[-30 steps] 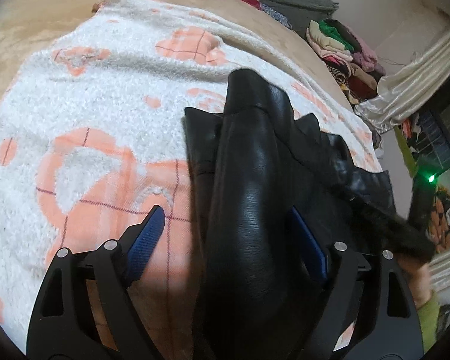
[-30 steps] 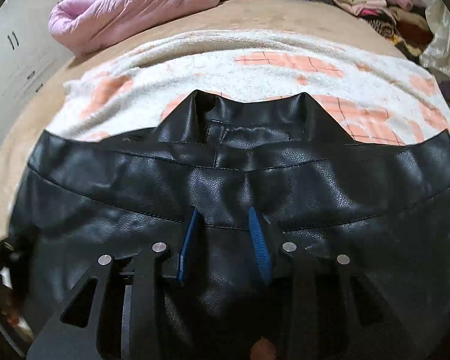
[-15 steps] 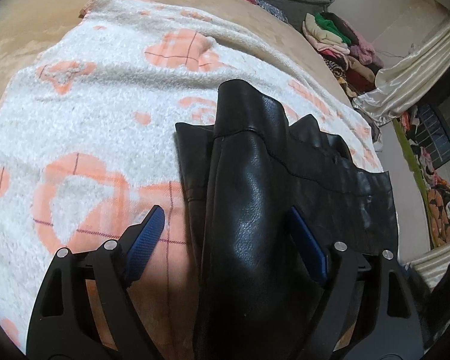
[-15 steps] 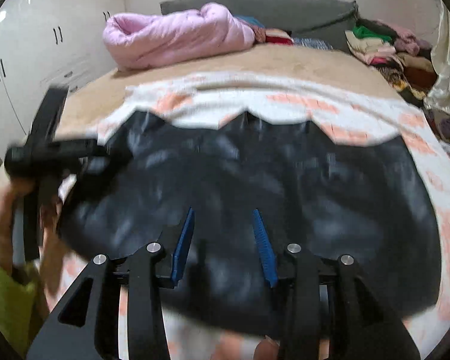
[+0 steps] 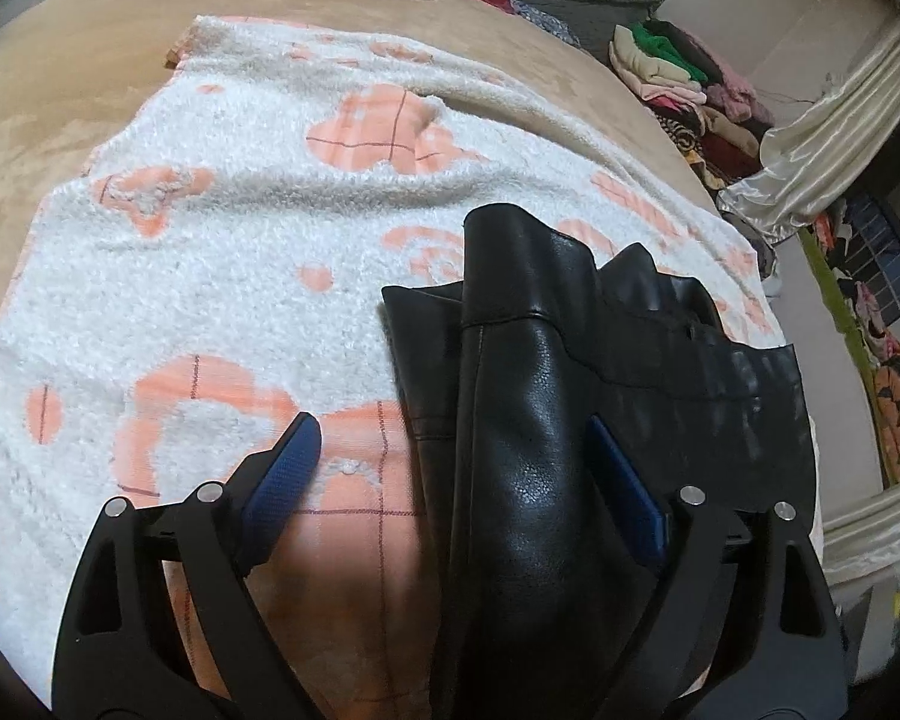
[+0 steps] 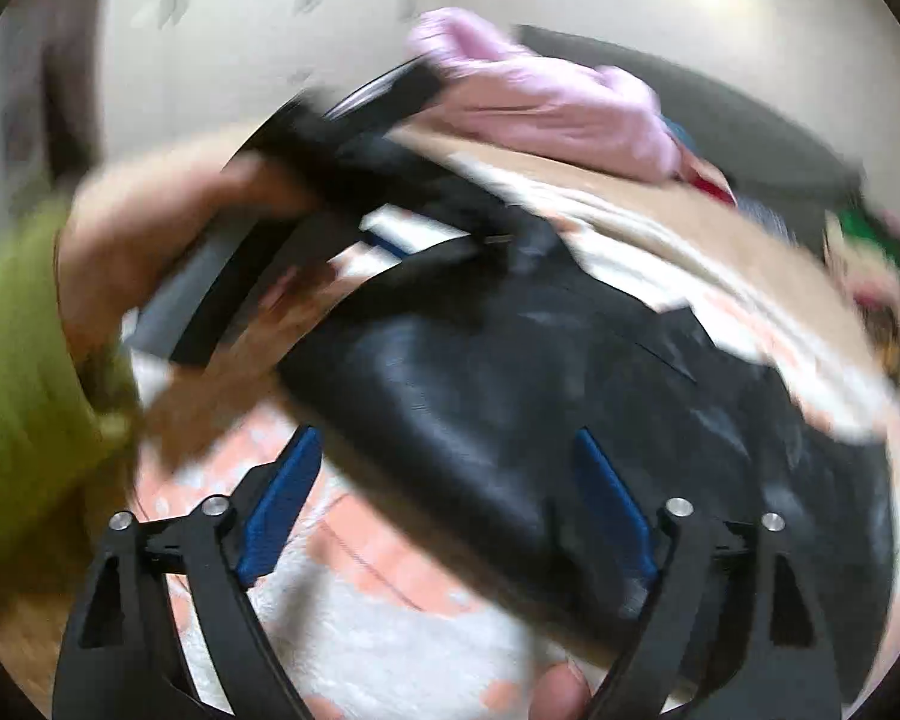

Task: Fold large clothes
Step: 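Grasp the side edge of the black leather jacket with both tools, then lift the jacket side with both tools and fold it over the body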

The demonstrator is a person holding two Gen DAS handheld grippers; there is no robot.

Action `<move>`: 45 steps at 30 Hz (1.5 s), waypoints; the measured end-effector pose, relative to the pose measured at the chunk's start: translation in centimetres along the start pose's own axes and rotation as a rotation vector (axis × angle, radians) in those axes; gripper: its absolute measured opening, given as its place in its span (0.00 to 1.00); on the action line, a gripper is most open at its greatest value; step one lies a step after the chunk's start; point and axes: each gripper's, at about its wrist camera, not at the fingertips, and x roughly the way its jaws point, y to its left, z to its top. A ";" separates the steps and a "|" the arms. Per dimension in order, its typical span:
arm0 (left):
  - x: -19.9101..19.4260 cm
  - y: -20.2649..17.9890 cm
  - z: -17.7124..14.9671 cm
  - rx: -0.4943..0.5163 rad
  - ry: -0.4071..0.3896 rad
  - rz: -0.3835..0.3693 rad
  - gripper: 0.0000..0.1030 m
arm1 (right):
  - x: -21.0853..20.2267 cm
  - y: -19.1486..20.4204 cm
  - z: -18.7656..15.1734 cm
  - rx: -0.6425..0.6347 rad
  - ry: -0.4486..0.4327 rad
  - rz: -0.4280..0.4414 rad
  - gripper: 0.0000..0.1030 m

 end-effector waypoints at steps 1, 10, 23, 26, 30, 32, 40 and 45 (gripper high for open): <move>0.0 0.0 0.1 0.004 -0.002 0.004 0.80 | 0.8 1.3 0.2 -0.063 0.017 -0.020 0.84; -0.4 0.2 0.3 0.004 -0.022 0.024 0.83 | 6.8 6.3 1.5 -0.329 0.033 -0.266 0.82; -0.3 0.5 0.1 -0.069 -0.014 -0.057 0.88 | 1.1 4.9 1.6 -0.281 -0.201 -0.297 0.29; 0.1 0.2 -0.3 -0.095 -0.009 -0.094 0.77 | 0.4 4.3 1.6 -0.247 -0.212 -0.272 0.28; -0.6 -1.8 -0.8 -0.054 -0.036 -0.105 0.44 | -0.2 3.7 1.5 -0.226 -0.210 -0.253 0.27; -1.2 -3.2 -1.2 -0.013 -0.071 -0.070 0.37 | -0.6 3.2 1.6 -0.221 -0.221 -0.258 0.26; -4.7 -8.7 -1.6 0.052 -0.184 -0.044 0.30 | -4.6 1.1 1.0 -0.156 -0.280 -0.265 0.24; -6.2 -14.4 -0.5 0.128 -0.214 -0.028 0.30 | -8.2 -2.0 0.5 -0.082 -0.330 -0.281 0.23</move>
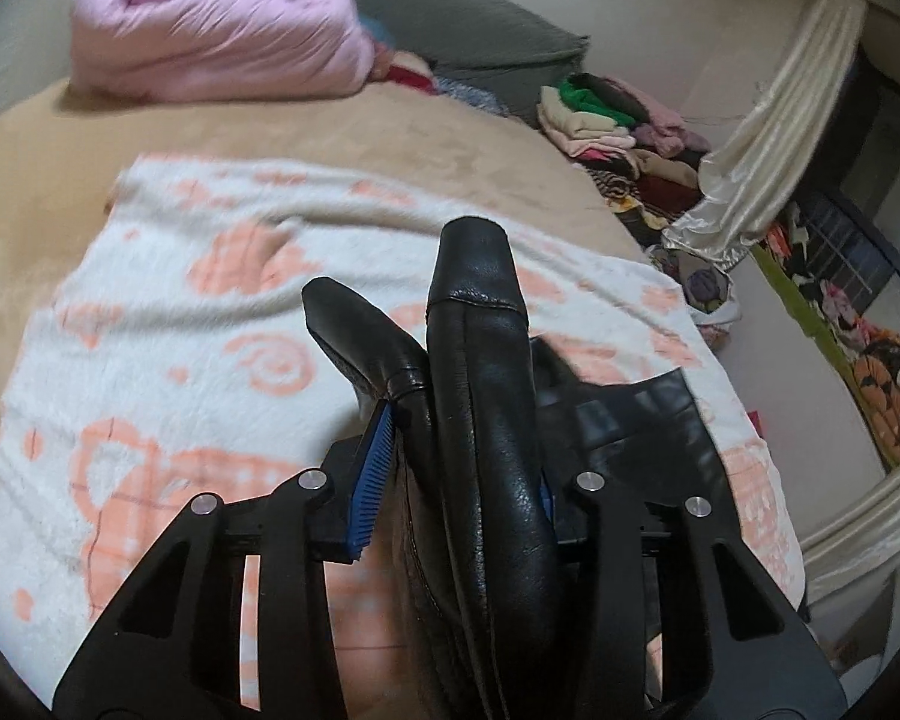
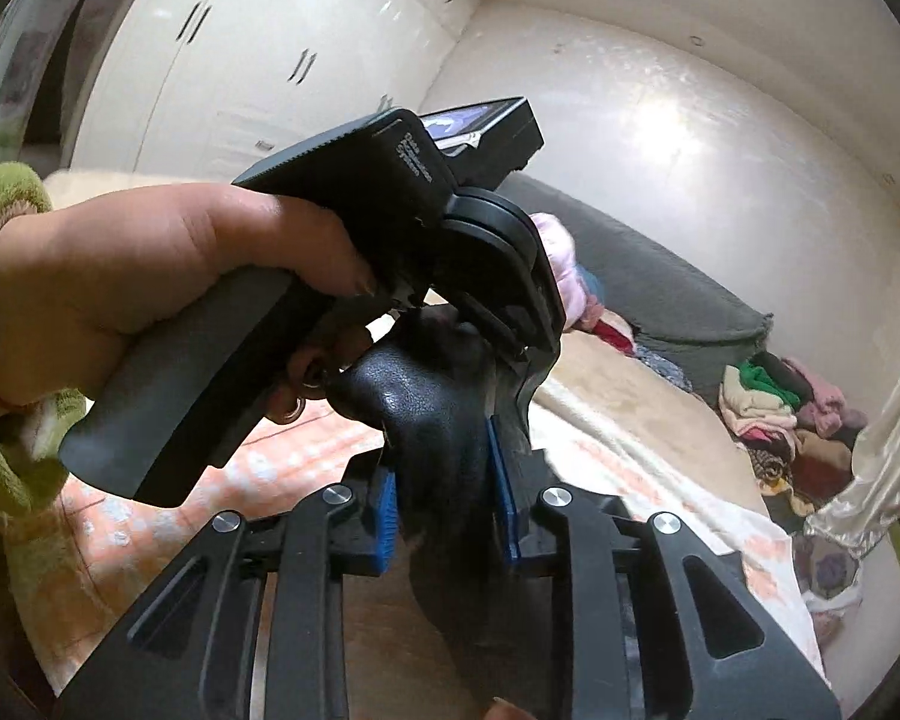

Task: Fold large clothes
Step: 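Lift the jacket side with both tools and fold it over the body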

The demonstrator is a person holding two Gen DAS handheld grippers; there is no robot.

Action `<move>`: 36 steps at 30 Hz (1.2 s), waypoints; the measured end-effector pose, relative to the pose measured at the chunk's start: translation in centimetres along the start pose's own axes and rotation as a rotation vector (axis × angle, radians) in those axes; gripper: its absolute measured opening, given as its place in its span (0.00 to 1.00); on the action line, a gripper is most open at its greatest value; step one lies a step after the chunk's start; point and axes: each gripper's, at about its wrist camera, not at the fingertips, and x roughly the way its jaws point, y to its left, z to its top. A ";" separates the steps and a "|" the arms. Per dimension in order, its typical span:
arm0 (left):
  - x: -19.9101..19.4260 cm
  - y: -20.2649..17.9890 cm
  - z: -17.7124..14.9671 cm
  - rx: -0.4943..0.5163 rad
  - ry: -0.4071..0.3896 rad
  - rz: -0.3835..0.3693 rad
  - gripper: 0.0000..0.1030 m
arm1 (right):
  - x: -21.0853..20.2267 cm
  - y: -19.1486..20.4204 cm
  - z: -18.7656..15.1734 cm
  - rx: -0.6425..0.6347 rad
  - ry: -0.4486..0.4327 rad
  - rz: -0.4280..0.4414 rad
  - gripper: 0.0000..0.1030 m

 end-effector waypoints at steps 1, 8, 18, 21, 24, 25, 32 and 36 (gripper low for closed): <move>-0.2 -1.1 0.2 0.020 -0.005 0.007 0.30 | -0.4 -0.6 0.0 0.014 -0.005 -0.005 0.23; 0.7 -7.5 1.5 0.110 -0.010 0.023 0.34 | -3.2 -6.5 -1.2 0.151 -0.017 -0.012 0.20; 3.5 -15.1 1.0 0.214 0.016 0.015 0.36 | -5.8 -11.9 -4.8 0.280 -0.018 -0.062 0.14; 4.7 -17.2 0.8 0.238 0.028 0.005 0.38 | -6.2 -13.0 -5.8 0.318 -0.011 -0.081 0.14; 5.9 -18.9 0.5 0.247 0.047 -0.015 0.42 | -6.9 -14.6 -7.3 0.383 0.009 -0.103 0.14; 6.3 -19.4 0.4 0.250 0.049 -0.021 0.44 | -7.1 -14.7 -7.6 0.397 0.014 -0.106 0.14; 7.4 -20.1 0.4 0.209 0.050 -0.096 0.50 | -7.6 -19.7 -12.6 0.647 0.135 -0.110 0.13; 7.5 -17.2 -0.9 0.161 0.062 -0.048 0.52 | -7.6 -22.4 -16.7 0.887 0.206 -0.049 0.12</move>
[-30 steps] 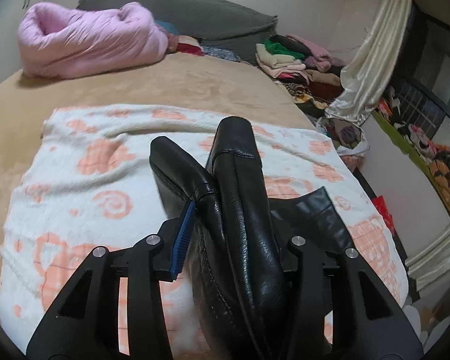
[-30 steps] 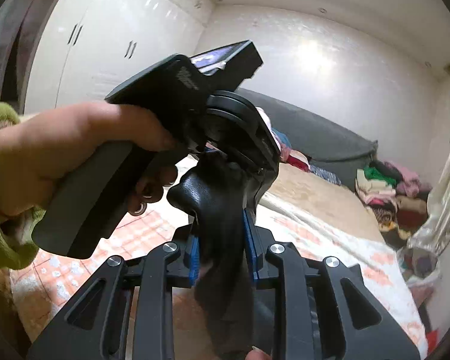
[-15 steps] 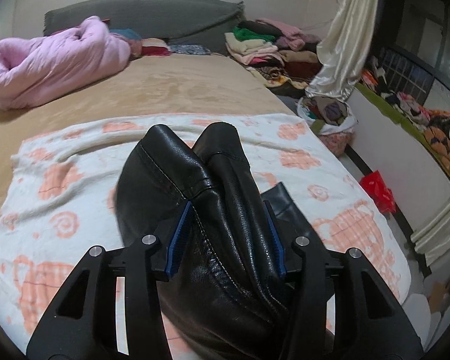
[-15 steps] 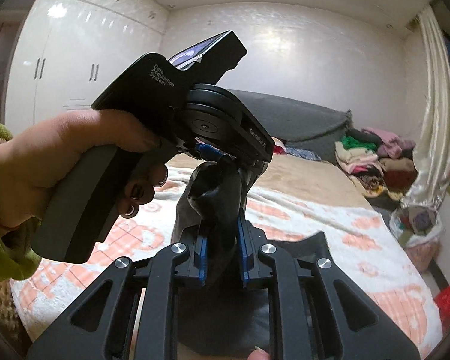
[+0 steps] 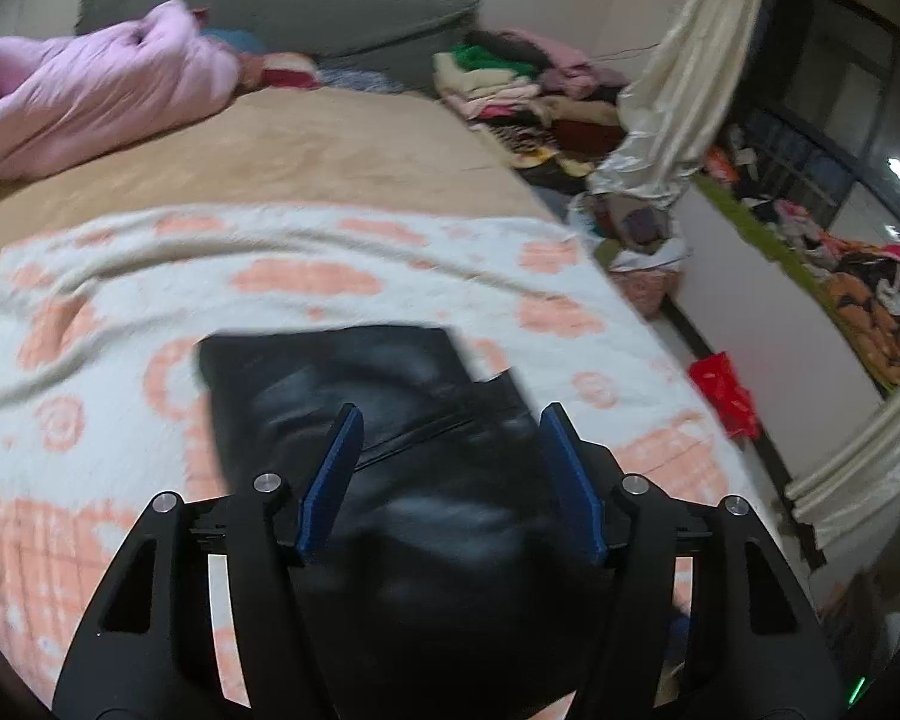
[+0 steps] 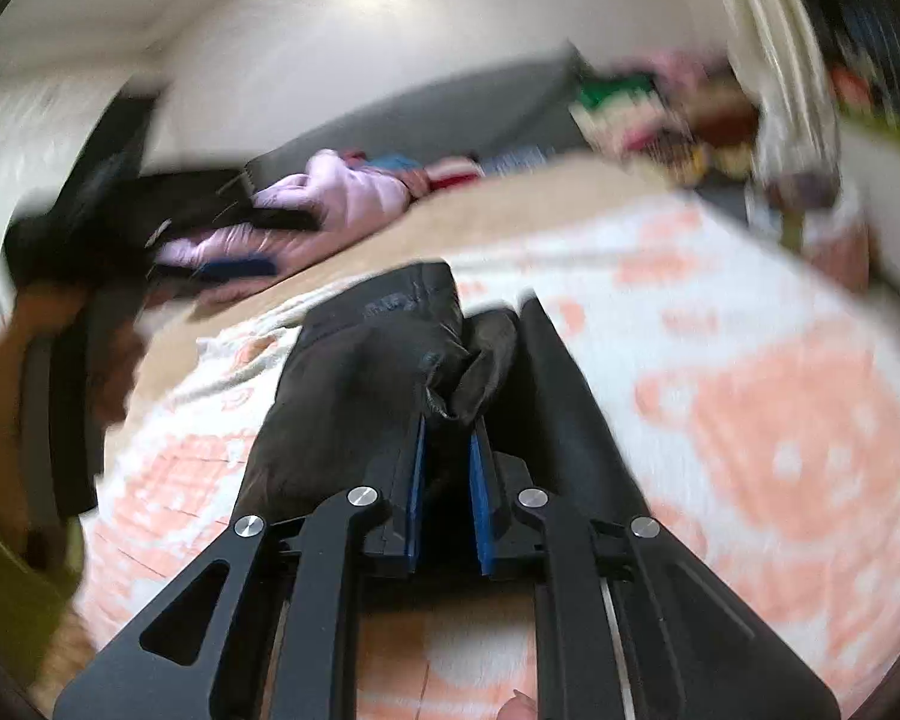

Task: Fold large clothes
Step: 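Lift the jacket side with both tools and fold it over the body, then press the folded jacket flat with the open left tool while the right tool holds its edge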

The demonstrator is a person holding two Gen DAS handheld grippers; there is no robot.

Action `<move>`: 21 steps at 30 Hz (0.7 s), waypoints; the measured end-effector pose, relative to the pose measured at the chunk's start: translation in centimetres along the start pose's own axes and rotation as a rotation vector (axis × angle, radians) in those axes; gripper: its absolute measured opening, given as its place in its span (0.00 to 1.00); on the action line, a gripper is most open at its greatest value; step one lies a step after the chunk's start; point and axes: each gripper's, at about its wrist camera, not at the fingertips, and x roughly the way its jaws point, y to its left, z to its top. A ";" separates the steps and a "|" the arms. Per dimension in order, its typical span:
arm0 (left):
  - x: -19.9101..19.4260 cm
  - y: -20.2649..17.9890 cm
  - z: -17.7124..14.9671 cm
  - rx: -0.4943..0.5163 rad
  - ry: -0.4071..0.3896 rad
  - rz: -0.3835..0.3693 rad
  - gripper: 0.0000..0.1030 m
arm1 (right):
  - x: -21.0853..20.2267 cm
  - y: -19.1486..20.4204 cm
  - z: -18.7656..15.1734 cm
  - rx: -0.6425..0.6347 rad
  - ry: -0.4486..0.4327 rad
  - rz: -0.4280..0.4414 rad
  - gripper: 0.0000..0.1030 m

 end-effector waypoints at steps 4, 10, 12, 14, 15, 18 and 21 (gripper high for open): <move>0.5 3.5 -3.5 -0.059 0.051 0.062 0.58 | 0.9 -4.0 -1.0 0.238 0.081 0.067 0.12; 3.2 6.4 -7.7 -0.106 0.148 0.075 0.57 | 2.5 -4.0 -0.5 0.231 0.158 0.053 0.33; 3.1 6.4 -7.6 -0.104 0.139 0.073 0.54 | 2.7 -2.6 0.8 0.171 0.168 0.052 0.83; 2.9 6.5 -7.5 -0.112 0.141 0.064 0.54 | 3.7 -1.3 2.3 0.101 0.163 0.046 0.87; 2.9 6.5 -7.5 -0.109 0.140 0.066 0.54 | 4.8 -0.7 2.9 0.072 0.184 0.016 0.87; 2.7 6.3 -7.5 -0.106 0.135 0.076 0.54 | 7.9 0.1 4.0 0.012 0.220 -0.007 0.34; 1.9 6.7 -7.1 -0.137 0.130 0.036 0.57 | 6.9 1.0 6.0 -0.015 0.148 0.110 0.19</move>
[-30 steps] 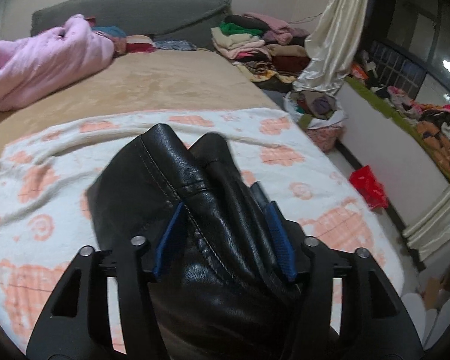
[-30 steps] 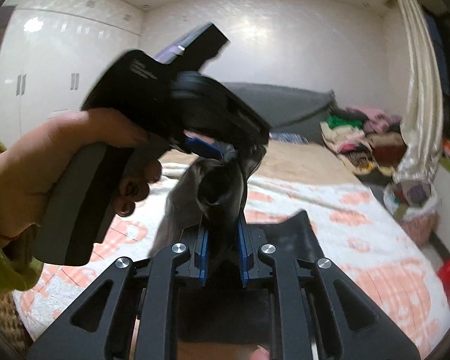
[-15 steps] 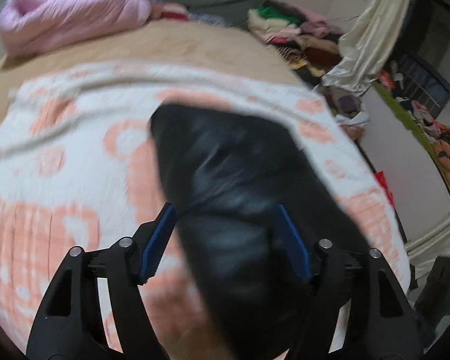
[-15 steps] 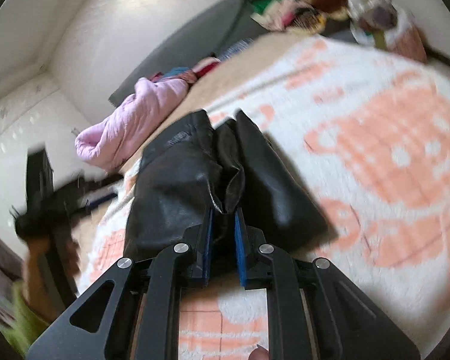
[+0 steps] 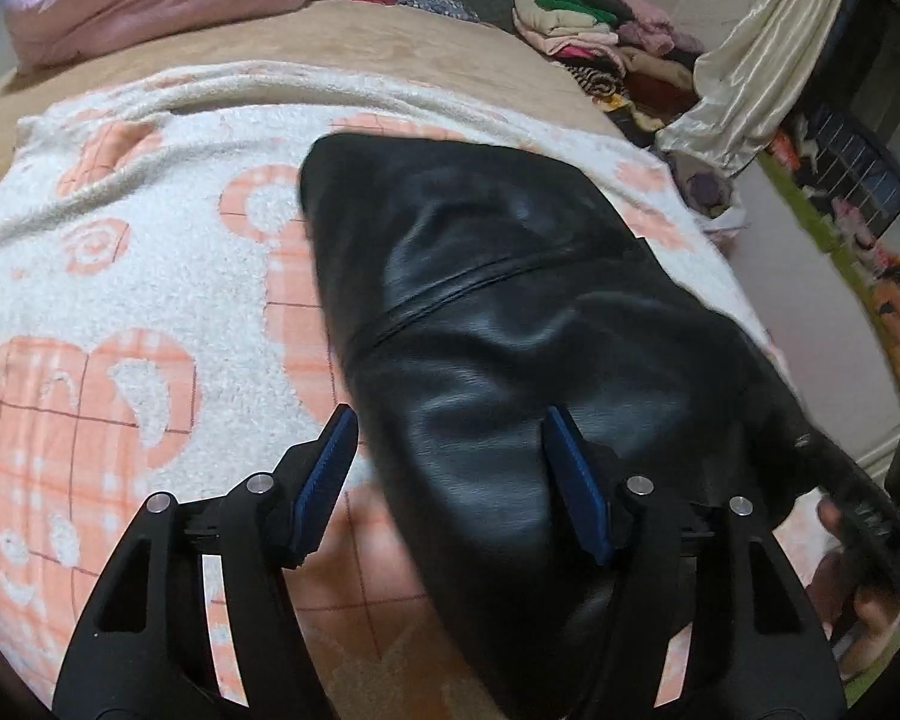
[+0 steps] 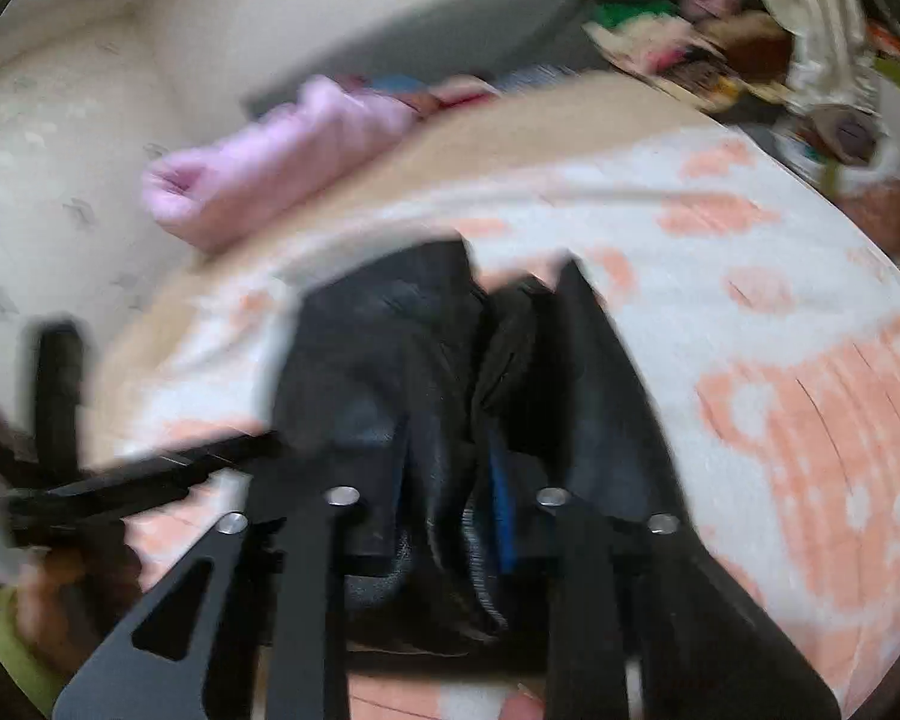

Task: Fold large clothes
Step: 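Press the folded jacket flat with the open left tool while the right tool holds its edge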

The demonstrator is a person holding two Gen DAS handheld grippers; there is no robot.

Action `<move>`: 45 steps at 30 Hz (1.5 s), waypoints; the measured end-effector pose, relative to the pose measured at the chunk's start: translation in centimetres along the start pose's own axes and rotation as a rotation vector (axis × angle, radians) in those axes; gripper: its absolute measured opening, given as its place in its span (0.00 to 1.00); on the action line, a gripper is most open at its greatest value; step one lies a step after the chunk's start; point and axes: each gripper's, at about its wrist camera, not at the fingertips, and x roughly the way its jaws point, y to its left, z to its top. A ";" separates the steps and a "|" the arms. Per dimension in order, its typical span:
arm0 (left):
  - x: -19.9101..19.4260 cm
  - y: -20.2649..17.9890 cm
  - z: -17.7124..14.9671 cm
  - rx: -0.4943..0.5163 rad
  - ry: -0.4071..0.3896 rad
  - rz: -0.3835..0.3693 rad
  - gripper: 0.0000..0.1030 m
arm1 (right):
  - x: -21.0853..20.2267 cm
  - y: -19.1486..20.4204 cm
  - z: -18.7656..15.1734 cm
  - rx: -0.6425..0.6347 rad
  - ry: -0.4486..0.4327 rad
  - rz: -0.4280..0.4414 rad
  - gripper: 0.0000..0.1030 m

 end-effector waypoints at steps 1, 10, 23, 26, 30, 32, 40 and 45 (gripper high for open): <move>-0.6 0.1 0.1 -0.006 -0.014 -0.013 0.59 | -0.9 0.1 0.5 0.008 -0.026 0.030 0.19; 1.5 -2.1 -1.1 0.015 0.083 -0.075 0.78 | -0.5 -7.9 -2.7 0.179 0.042 -0.010 0.21; 3.4 -3.3 -2.5 0.022 0.122 -0.092 0.86 | 0.9 -11.2 -5.5 0.346 0.143 0.021 0.46; 3.0 -3.5 -2.0 0.077 0.109 -0.054 0.86 | 0.0 -10.2 -6.2 0.375 0.122 0.025 0.38; 2.4 -4.0 -2.1 0.178 0.078 0.017 0.86 | -1.1 -7.3 -8.7 0.389 0.103 0.030 0.38; 2.7 -3.8 -2.4 0.184 0.085 0.010 0.87 | -1.6 -6.4 -9.3 0.380 0.073 -0.023 0.40; 2.7 -3.6 -2.2 0.175 0.074 0.007 0.87 | -4.5 -4.7 -4.7 0.226 -0.052 -0.163 0.82; 2.7 -3.5 -2.4 0.175 0.062 0.017 0.87 | -0.5 -3.0 1.5 0.050 -0.042 -0.193 0.67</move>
